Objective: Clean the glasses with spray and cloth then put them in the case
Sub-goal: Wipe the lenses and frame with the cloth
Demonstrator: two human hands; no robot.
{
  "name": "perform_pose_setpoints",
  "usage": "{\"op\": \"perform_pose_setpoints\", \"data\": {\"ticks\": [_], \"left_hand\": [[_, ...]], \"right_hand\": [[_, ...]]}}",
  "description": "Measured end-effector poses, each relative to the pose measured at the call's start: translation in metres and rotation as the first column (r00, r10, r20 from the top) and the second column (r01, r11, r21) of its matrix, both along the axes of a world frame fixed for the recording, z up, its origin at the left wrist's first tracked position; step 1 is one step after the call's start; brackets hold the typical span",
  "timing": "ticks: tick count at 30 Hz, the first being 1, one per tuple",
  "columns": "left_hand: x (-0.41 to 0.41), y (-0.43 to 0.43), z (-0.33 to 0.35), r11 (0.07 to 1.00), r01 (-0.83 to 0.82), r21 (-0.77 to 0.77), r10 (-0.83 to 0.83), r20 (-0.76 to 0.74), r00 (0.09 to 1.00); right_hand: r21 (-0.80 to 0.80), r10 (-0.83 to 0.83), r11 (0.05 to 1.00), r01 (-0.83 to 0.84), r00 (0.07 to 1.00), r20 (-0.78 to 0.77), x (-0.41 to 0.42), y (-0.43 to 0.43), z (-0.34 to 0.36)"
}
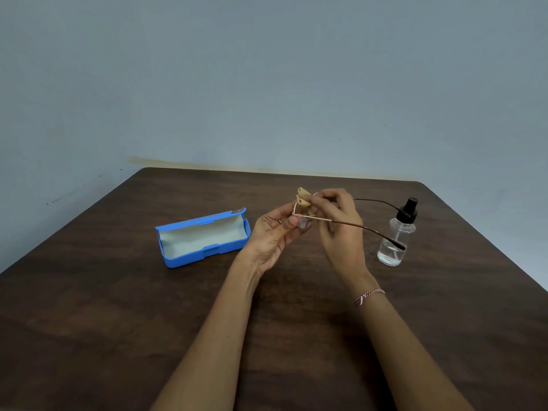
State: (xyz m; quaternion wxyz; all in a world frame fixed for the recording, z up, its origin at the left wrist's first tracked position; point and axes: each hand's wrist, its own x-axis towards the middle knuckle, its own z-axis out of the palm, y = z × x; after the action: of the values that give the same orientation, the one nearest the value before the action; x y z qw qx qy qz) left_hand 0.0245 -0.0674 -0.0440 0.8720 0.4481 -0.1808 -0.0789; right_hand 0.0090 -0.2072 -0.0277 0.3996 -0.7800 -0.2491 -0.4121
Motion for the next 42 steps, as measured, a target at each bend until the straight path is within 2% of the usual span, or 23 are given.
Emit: {"op": "perform_pose_setpoints", "data": {"ticks": [5,10,16,20,26,31,36,42], "left_hand": [[0.0019,0.0039,0.0004,1.000,-0.018,0.009,0.018,-0.027,0.999],[-0.0049,0.0003,0.0048,0.999,0.004,0.039,-0.004,-0.015,1.000],[-0.0025,0.0046,0.0036,0.998,-0.013,0.054,0.015,-0.037,0.999],[-0.0035,0.0031,0.0045,0.998,-0.011,0.058,0.011,-0.009,1.000],[-0.0042,0.0034,0.0036,1.000,-0.013,0.028,0.013,-0.014,1.000],[-0.0070,0.0013,0.0081,0.998,-0.035,0.049,0.035,-0.011,0.999],[-0.0074,0.0032,0.0099,0.997,-0.030,0.069,0.026,0.062,0.998],[-0.0015,0.0049,0.0050,0.994,-0.062,0.090,0.053,0.101,0.993]], "right_hand": [[-0.095,0.087,0.992,-0.081,0.994,0.061,-0.0055,0.0049,0.0038],[-0.024,-0.044,0.999,0.045,0.998,0.034,-0.0014,-0.0020,0.0033],[-0.063,0.074,0.996,-0.070,0.995,0.065,-0.0054,0.0025,0.0038],[-0.043,-0.013,0.999,0.014,1.000,0.016,0.0006,-0.0014,0.0023],[-0.021,0.135,0.990,-0.136,0.989,-0.063,-0.0046,0.0049,0.0004],[-0.007,0.008,1.000,-0.008,0.998,-0.056,0.0018,0.0047,-0.0005],[-0.013,0.042,0.999,-0.042,0.999,-0.026,0.0011,0.0049,-0.0007],[0.035,-0.040,0.999,0.041,0.999,-0.016,0.0018,0.0061,-0.0009]]}}
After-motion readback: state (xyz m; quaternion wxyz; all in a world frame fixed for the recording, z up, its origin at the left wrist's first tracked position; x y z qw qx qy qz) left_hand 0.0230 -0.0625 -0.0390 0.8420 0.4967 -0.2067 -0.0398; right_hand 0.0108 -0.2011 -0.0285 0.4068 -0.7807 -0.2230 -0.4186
